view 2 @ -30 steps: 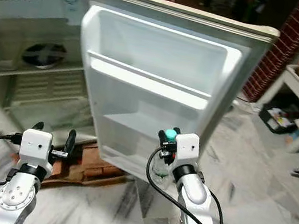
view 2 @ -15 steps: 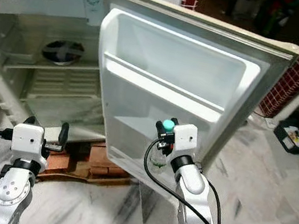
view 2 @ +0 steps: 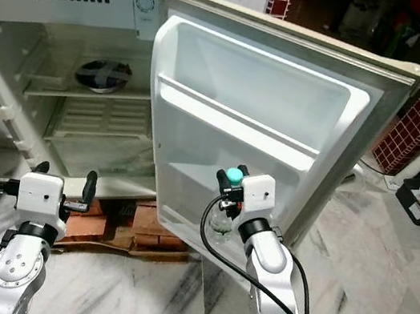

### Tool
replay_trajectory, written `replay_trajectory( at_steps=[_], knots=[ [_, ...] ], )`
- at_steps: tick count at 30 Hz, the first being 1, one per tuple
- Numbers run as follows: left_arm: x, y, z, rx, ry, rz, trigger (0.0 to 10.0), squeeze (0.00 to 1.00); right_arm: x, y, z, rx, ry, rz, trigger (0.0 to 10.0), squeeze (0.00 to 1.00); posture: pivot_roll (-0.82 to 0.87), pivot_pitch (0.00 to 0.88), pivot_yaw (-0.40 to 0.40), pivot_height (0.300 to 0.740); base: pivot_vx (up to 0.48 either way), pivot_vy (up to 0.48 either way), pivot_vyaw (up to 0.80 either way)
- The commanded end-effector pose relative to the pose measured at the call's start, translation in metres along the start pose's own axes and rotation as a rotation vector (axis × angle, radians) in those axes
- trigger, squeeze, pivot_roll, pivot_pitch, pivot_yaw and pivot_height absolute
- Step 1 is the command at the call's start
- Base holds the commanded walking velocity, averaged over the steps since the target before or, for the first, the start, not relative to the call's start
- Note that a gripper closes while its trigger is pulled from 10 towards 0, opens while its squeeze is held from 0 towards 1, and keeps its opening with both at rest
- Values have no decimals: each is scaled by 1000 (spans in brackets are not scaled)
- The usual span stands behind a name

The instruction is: Restocking fridge

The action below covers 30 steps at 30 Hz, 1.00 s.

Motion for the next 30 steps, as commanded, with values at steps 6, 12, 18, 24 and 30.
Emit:
replay_trajectory(
  at_steps=[6,12,18,24,30],
  knots=[
    [-2,-8,2,42,-8,19,10000,0,8,-1,5,10,35,-15,10000,0,-11,47,32,645,0,0,0],
    [-3,-9,2,54,-13,28,10000,0,12,0,9,8,52,-16,10000,0,-6,54,30,635,0,0,0],
    [-6,-6,-3,65,-23,19,10000,0,10,-1,8,10,43,-22,10000,0,-5,57,28,635,0,0,0],
    [-11,-4,-8,70,-42,0,10000,0,1,-2,3,6,17,-17,10000,0,-6,53,22,635,0,0,0],
    [-11,-7,-9,73,-46,-20,10000,0,-1,2,2,4,9,-25,10000,0,-10,55,20,635,0,0,0]
  ],
)
Point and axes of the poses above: a point about 5 cm out from each wrist's last joint towards the gripper, its own z axis pointing out of the wrist towards the gripper, its own x axis along the axis of the wrist's last joint, y = z × x, the point moved 4 cm from there along z, pointing out of the wrist towards the gripper, and after that the axes turned 11 degrees about -z, right-handed, at the moved point
